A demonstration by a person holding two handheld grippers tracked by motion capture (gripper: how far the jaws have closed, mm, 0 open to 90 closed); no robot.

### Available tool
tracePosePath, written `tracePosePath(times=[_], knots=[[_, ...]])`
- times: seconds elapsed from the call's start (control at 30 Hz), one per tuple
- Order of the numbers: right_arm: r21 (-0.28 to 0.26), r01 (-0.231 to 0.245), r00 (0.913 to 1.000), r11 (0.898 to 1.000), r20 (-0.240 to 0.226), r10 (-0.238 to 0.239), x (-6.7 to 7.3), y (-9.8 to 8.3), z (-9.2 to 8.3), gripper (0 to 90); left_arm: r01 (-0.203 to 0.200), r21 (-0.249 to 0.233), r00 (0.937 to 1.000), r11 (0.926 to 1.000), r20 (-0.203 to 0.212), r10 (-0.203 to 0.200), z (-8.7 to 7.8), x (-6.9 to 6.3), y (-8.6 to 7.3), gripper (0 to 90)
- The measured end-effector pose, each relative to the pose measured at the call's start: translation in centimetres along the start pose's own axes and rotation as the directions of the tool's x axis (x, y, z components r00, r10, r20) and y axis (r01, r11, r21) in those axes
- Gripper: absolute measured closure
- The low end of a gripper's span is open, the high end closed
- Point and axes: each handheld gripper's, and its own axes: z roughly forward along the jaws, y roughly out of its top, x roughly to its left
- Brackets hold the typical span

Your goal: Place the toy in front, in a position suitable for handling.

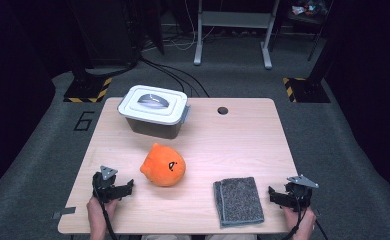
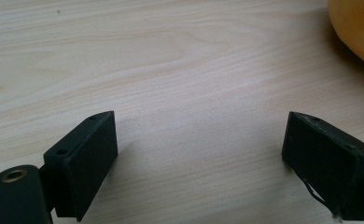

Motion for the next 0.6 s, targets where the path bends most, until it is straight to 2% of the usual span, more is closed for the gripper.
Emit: tracePosePath(times=[0.13, 0.27, 0.3, 0.33, 0.5, 0.6], knots=[[-0.002, -0.011, 0.9999, 1.0, 0.007, 0.011, 0.1, -0.1, -0.1, 5.4, -0.008, 0.0, 1.0, 1.0, -0.005, 0.008, -0.1, -0.1, 0.0, 10.2], [0.019, -0.003, 1.0, 1.0, -0.005, 0.003, 0.0, 0.2, -0.1, 3.6, -0.001, 0.002, 1.0, 1.0, 0.0, 0.001, 0.0, 0.0, 0.0, 10.3], [0.019, -0.022, 0.9994, 1.0, -0.025, 0.022, -0.1, 0.4, -0.1, 3.3, 0.0, 0.0, 1.0, 1.0, -0.003, 0.0, 0.0, -0.1, 0.0, 10.3], [0.019, -0.022, 0.9994, 1.0, -0.025, 0.022, -0.1, 0.4, -0.1, 3.3, 0.0, 0.0, 1.0, 1.0, -0.003, 0.0, 0.0, -0.1, 0.0, 10.3], [-0.027, -0.029, 0.9967, 0.999, -0.076, 0.027, 1.1, 2.1, -2.1, 1.7, -0.001, 0.001, 1.0, 1.0, -0.001, 0.001, 0.0, -0.1, 0.0, 10.6], [-0.036, -0.002, 0.9954, 0.999, -0.096, -0.002, 2.4, 2.6, -3.2, 0.7, -0.002, 0.001, 1.0, 1.0, -0.001, 0.002, -0.1, -0.1, 0.0, 10.6]])
